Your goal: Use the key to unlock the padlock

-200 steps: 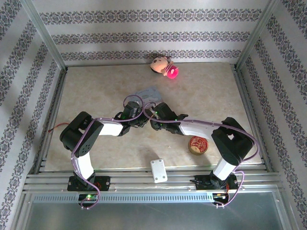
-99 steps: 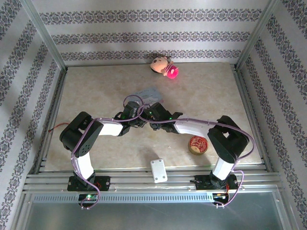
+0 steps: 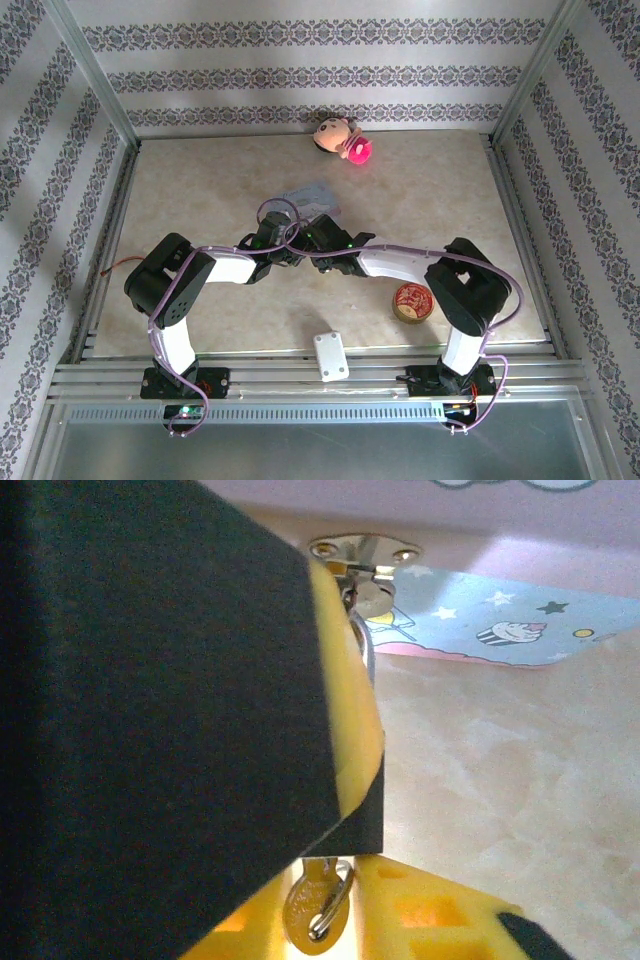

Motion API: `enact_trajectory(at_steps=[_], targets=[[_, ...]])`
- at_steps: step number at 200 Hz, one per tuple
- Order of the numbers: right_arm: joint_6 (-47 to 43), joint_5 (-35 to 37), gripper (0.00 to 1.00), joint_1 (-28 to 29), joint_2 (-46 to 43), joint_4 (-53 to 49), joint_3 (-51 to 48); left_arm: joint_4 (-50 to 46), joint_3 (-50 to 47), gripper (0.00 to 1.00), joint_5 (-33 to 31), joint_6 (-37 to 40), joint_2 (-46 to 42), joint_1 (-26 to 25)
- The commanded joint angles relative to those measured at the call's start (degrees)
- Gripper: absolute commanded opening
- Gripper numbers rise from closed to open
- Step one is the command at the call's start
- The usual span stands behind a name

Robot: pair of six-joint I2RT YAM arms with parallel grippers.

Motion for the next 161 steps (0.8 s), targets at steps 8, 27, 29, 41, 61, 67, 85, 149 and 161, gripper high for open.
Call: enact_trajectory(at_steps=[8, 27, 29, 41, 61, 67, 85, 149, 161], targets=[[-0.59, 1.82, 0.03, 1.02, 1.54, -0.08, 1.7, -2.11, -0.17, 0.07, 3.24, -1.49, -1.48, -0.05], [0.08, 1.54, 0.0, 0.96, 0.83, 0.19, 1.29, -2.53, -0.25, 0.07, 3.45, -1.39, -1.63, -0.05], [0.24, 1.28, 0.0, 0.9, 0.63, 0.24, 1.22, -2.61, -0.25, 0.07, 3.46, -1.34, -1.62, -0.05], [1.48, -1.11, 0.0, 0.19, -0.28, 1.22, 0.49, -3.05, -0.51, 0.1, 3.79, -1.35, -1.82, -0.05], [4.31, -7.07, 0.0, -2.24, -2.04, 4.14, -1.84, -2.53, -1.71, 0.31, 4.18, -1.81, -1.96, -0.05], [5.21, -8.81, 0.0, -3.02, -2.57, 4.95, -2.71, -2.33, -2.14, 0.38, 4.21, -2.06, -2.12, -0.05], [7.81, -14.21, 0.0, -5.28, -3.56, 7.91, -4.71, -2.44, -3.09, 0.52, 4.51, -2.18, -2.75, 0.04], [14.05, -22.25, 0.0, -9.16, -4.49, 14.52, -8.35, -4.88, -5.17, 0.76, 3.05, -0.69, -8.49, 0.81], [15.08, -23.02, 0.0, -9.43, -4.59, 15.68, -8.76, -7.2, -5.03, 0.81, 1.88, 1.07, -10.65, 0.89]])
